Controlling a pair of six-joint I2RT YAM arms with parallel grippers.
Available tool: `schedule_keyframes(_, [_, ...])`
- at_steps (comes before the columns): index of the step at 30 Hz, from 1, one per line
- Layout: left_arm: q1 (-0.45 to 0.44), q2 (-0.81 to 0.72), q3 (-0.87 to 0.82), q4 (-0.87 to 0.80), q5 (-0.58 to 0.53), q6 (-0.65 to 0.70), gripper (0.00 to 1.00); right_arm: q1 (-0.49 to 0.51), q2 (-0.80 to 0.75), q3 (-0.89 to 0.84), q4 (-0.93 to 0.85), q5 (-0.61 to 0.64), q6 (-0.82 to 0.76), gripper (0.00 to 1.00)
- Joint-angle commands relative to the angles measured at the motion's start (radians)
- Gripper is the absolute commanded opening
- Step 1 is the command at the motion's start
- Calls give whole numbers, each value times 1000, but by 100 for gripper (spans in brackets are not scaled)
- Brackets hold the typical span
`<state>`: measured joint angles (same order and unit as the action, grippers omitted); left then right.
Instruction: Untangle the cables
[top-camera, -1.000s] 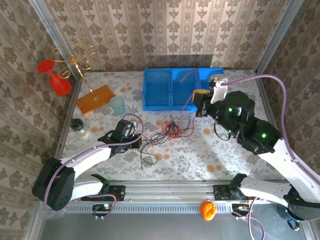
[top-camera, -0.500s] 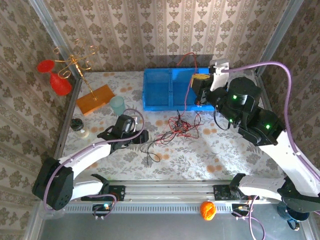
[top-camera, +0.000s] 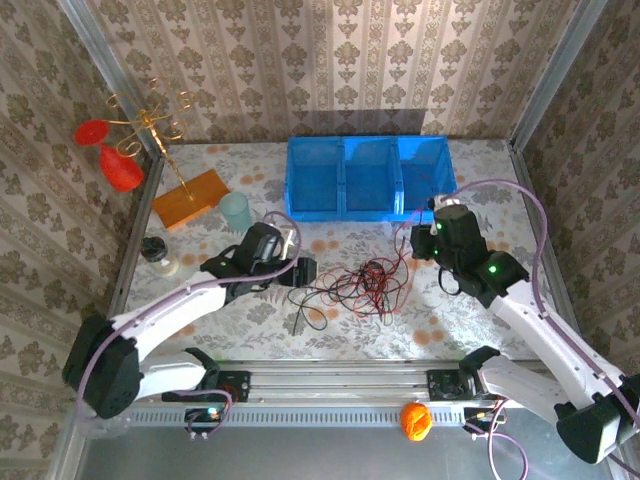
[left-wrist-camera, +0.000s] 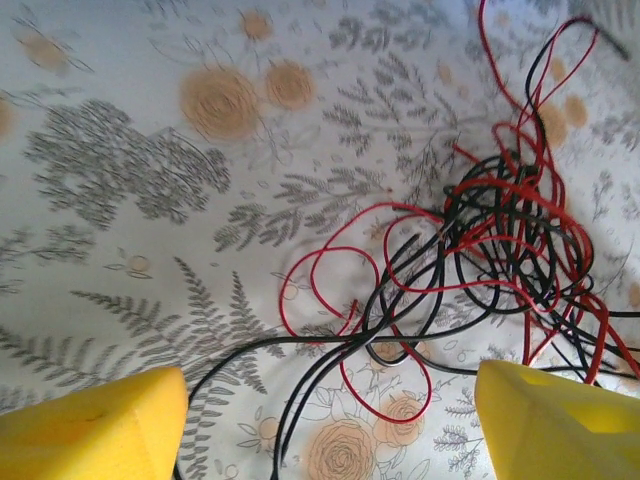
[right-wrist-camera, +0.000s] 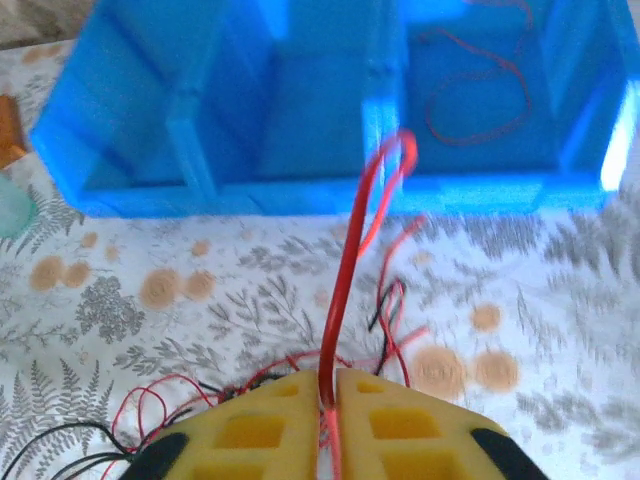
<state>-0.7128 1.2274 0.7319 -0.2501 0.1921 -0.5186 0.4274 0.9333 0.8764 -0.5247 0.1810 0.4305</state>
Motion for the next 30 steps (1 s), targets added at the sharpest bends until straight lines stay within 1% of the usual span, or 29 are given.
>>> schedule_keyframes(1, [-28, 85, 55, 36, 26, 10, 75, -49, -31, -32, -73, -25, 45, 31])
schedule_keyframes(2, [-43, 111, 68, 49, 29, 11, 74, -60, -29, -38, -97, -23, 44, 36])
schedule_keyframes(3, [-56, 137, 81, 58, 28, 11, 74, -67, -30, -42, -113, -24, 42, 37])
schedule_keyframes(6, [-92, 216, 126, 71, 31, 17, 70, -66, -40, -17, -154, -48, 38, 39])
schedule_keyframes(7, [-100, 239, 143, 70, 32, 18, 68, -64, -41, -6, -160, -74, 37, 39])
schedule_keyframes(8, [-108, 262, 156, 73, 34, 16, 64, -56, -42, 3, -155, -126, 30, 39])
schedule_keyframes(10, [-121, 294, 164, 95, 42, 5, 58, -17, -28, 8, -139, -205, 43, 39])
schedule_keyframes(11, [-125, 305, 162, 110, 45, -4, 55, 19, -10, 3, -128, -233, 49, 39])
schedule_keyframes(14, [-134, 329, 153, 144, 52, -27, 52, 133, 81, -24, -76, -264, 53, 37])
schedule_keyframes(16, [-141, 350, 146, 159, 57, -34, 47, 173, 152, -45, -22, -298, 51, 34])
schedule_keyframes(18, [-150, 372, 142, 167, 55, -35, 43, 186, 217, -58, 41, -329, 46, 31])
schedule_keyframes(19, [-154, 383, 140, 168, 52, -38, 42, 186, 249, -59, 59, -330, 44, 29])
schedule_keyframes(25, [-156, 430, 98, 201, 19, -53, 42, 186, 414, -29, 110, -307, -8, 28])
schedule_keyframes(28, [-156, 439, 84, 214, 20, -61, 42, 186, 491, -28, 136, -296, -20, 28])
schedule_keyframes(30, [-155, 435, 77, 218, 20, -63, 41, 186, 518, -25, 143, -284, -22, 26])
